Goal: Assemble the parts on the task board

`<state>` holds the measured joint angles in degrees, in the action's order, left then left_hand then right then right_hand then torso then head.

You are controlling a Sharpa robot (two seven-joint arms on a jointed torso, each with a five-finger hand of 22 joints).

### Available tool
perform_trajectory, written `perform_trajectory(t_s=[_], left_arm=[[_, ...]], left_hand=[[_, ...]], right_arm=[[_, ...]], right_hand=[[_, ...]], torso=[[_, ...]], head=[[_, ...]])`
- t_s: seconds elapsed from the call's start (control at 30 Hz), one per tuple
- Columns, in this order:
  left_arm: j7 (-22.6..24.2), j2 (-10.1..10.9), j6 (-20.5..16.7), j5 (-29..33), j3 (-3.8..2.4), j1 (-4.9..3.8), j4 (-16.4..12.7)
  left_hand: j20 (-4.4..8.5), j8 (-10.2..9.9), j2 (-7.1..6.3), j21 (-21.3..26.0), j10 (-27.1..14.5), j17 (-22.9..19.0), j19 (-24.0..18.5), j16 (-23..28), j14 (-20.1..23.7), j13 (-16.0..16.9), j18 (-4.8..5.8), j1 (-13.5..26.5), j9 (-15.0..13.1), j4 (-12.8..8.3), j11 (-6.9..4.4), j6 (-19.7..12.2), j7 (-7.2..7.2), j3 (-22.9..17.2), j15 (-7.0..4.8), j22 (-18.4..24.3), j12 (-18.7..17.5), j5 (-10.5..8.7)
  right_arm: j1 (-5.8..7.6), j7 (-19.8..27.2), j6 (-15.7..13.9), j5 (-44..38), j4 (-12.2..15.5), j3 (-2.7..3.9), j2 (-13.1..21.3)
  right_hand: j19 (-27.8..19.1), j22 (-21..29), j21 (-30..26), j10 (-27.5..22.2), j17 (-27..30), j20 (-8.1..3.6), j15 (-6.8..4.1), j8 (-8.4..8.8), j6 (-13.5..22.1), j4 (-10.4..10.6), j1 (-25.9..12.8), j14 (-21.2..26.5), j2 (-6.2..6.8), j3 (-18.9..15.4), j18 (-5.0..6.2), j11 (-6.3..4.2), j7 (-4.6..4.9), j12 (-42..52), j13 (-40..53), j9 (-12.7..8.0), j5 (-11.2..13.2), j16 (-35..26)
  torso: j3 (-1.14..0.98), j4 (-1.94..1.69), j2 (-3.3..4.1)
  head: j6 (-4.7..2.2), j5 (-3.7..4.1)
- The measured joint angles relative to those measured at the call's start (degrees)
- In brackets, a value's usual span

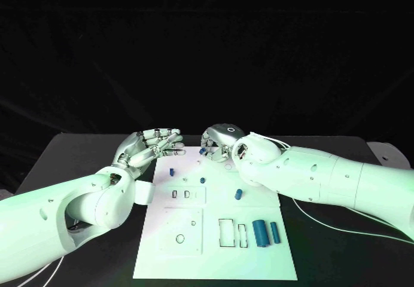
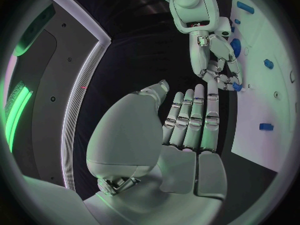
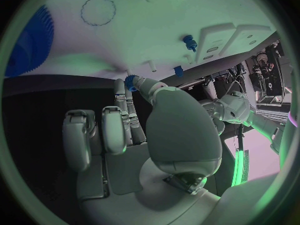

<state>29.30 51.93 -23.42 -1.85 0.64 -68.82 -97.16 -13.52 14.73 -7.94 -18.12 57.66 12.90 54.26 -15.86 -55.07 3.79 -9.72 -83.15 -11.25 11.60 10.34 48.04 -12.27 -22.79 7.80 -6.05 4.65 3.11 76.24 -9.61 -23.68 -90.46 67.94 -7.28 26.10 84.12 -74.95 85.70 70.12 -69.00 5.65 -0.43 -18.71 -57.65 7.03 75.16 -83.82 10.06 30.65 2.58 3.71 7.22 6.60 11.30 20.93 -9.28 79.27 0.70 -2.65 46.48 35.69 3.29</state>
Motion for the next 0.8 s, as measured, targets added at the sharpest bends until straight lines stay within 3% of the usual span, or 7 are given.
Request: perform_trajectory(t_s=[0.37, 0.6, 0.8], left_arm=[[-0.11, -0.21, 0.01, 0.0, 0.0, 0.0, 0.15], [-0.18, -0.22, 0.01, 0.0, 0.0, -0.01, 0.19], [-0.23, -0.21, 0.02, 0.0, 0.0, -0.01, 0.23]], left_hand=[[0.0, 0.0, 0.0, 0.0, 0.0, -0.01, 0.0, 0.0, 0.0, 0.0, 0.0, 0.0, 0.0, 0.0, 0.0, 0.0, 0.0, 0.0, 0.0, 0.0, 0.0, 0.0], [0.0, 0.0, 0.0, 0.0, 0.0, -0.01, 0.0, 0.0, 0.0, 0.0, 0.0, 0.0, 0.0, 0.0, 0.0, 0.0, 0.0, 0.0, 0.0, 0.0, 0.0, 0.0], [0.0, -0.21, -0.3, 0.0, 0.0, 0.05, 0.0, 0.0, 0.0, 0.0, 0.0, 0.3, -0.01, 0.0, 0.0, 0.0, 0.0, 0.0, 0.0, 0.01, 0.0, 0.0]], right_arm=[[-0.05, -0.36, 0.83, 0.34, -1.11, -0.04, -1.02], [-0.05, -0.53, 1.09, 0.6, -1.48, -0.04, -1.03], [-0.04, -0.62, 0.97, 0.72, -0.54, -0.05, -0.1]], right_hand=[[0.0, 0.01, -0.69, -1.06, 0.42, 0.0, 0.0, 0.01, 1.63, 0.15, -0.59, 0.0, 0.59, -0.15, 0.01, 0.61, 0.54, -0.72, 0.13, 0.28, 0.44, 0.0], [-0.54, 0.01, -2.21, -3.6, 1.69, 0.76, 0.87, 3.77, 6.5, 0.72, -1.79, -0.23, 1.79, -0.37, 0.02, 1.94, 2.38, -1.64, 0.43, -0.72, 3.05, -0.32], [-1.03, 0.02, -2.94, -4.32, 2.14, 1.25, 1.16, 4.99, 8.0, 0.96, -2.01, -0.1, 2.03, -0.61, 0.02, 2.04, 2.49, -1.64, 0.61, -0.98, 3.4, -0.33]], torso=[[-0.01, -0.01, 0.02], [0.01, 0.05, 0.03], [-0.01, 0.07, 0.03]], head=[[0.03, -0.18], [0.05, -0.24], [0.08, -0.28]])
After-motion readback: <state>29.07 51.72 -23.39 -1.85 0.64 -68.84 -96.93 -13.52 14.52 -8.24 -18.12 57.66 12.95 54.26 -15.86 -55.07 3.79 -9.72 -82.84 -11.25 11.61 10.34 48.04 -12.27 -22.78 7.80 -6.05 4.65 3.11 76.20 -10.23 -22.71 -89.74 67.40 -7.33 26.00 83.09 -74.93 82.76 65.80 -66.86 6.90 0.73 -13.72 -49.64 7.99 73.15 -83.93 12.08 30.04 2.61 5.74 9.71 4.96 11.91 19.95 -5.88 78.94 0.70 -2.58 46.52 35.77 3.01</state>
